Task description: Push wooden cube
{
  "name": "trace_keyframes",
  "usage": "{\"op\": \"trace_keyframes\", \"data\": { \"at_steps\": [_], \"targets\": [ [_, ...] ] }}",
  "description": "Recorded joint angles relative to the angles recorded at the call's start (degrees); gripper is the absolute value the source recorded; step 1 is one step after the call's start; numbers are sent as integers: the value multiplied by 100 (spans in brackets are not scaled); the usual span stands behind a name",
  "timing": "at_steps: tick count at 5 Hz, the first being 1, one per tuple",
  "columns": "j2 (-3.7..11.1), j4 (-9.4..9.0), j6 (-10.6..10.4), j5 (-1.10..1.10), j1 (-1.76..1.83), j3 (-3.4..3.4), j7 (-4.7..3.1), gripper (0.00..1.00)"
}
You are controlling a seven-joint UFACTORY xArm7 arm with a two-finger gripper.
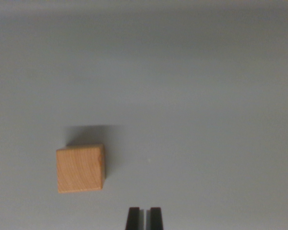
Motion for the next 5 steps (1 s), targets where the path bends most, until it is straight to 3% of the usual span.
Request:
{"op": "trace_keyframes", "data": {
  "at_steps": [1, 2, 3, 4, 5],
  "targets": [
    [65, -233, -273, -23, 41, 29, 83, 0],
    [65, -233, -273, -23, 41, 29, 83, 0],
    [130, -463, -543, -47, 82, 57, 166, 0],
    [130, -463, -543, -47, 82, 57, 166, 0],
    [193, -691, -810, -70, 122, 85, 247, 0]
  ]
}}
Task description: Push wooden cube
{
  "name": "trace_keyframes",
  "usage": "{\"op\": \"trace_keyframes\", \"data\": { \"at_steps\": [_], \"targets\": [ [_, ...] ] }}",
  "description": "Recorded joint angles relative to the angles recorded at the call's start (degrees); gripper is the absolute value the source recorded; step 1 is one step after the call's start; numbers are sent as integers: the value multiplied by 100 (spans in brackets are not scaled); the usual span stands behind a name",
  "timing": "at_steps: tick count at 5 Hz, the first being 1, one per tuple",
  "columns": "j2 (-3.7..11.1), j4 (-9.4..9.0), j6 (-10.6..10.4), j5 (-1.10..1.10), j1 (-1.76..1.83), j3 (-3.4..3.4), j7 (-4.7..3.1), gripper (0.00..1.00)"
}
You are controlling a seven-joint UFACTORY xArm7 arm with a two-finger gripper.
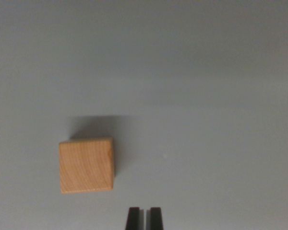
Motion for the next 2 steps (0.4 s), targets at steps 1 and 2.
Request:
{"op": "trace_keyframes", "data": {
  "at_steps": [1, 2],
  "targets": [
    [0, 0, 0, 0, 0, 0, 0, 0],
    [62, -223, -261, -22, 39, 27, 80, 0]
  ]
}}
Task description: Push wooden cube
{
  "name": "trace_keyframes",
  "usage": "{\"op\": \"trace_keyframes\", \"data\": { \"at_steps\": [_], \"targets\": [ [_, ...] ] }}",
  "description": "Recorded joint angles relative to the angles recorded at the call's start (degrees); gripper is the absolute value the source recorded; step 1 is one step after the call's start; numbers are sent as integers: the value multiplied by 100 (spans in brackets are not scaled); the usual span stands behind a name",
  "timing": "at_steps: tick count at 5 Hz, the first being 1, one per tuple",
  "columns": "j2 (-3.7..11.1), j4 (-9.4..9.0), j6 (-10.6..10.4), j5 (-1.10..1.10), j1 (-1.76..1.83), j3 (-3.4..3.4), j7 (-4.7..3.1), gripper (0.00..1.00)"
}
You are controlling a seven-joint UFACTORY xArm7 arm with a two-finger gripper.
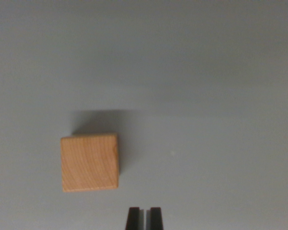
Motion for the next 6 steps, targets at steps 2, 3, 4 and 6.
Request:
{"op": "trace_keyframes", "data": {
  "at_steps": [2, 3, 4, 6],
  "targets": [
    [60, -215, -252, -22, 38, 27, 77, 0],
    [60, -215, -252, -22, 38, 27, 77, 0],
    [118, -421, -494, -42, 74, 52, 151, 0],
    [170, -607, -711, -61, 107, 75, 217, 0]
  ]
}}
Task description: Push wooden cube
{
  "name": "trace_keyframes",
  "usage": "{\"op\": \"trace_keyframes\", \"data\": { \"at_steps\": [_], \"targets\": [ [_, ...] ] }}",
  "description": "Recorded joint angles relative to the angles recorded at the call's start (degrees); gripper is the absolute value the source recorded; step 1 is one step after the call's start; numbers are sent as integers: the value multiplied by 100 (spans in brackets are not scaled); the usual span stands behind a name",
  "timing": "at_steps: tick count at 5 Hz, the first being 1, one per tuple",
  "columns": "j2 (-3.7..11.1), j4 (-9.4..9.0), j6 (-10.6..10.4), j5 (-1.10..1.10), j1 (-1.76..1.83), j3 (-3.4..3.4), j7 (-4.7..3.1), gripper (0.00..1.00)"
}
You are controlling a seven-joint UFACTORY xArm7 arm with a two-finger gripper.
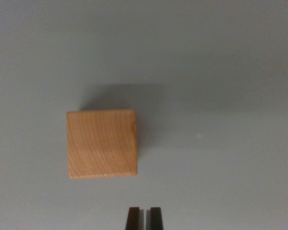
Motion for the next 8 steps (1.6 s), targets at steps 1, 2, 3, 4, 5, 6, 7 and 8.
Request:
{"op": "trace_keyframes", "data": {
  "at_steps": [1, 2, 3, 4, 5, 6, 7, 8],
  "targets": [
    [0, 0, 0, 0, 0, 0, 0, 0],
    [52, -184, -216, -19, 32, 23, 66, 0],
    [52, -184, -216, -19, 32, 23, 66, 0],
    [98, -351, -412, -35, 62, 43, 126, 0],
    [98, -351, -412, -35, 62, 43, 126, 0],
    [140, -502, -588, -51, 88, 62, 180, 0],
    [140, -502, -588, -51, 88, 62, 180, 0],
    [177, -633, -742, -64, 111, 78, 227, 0]
  ]
}}
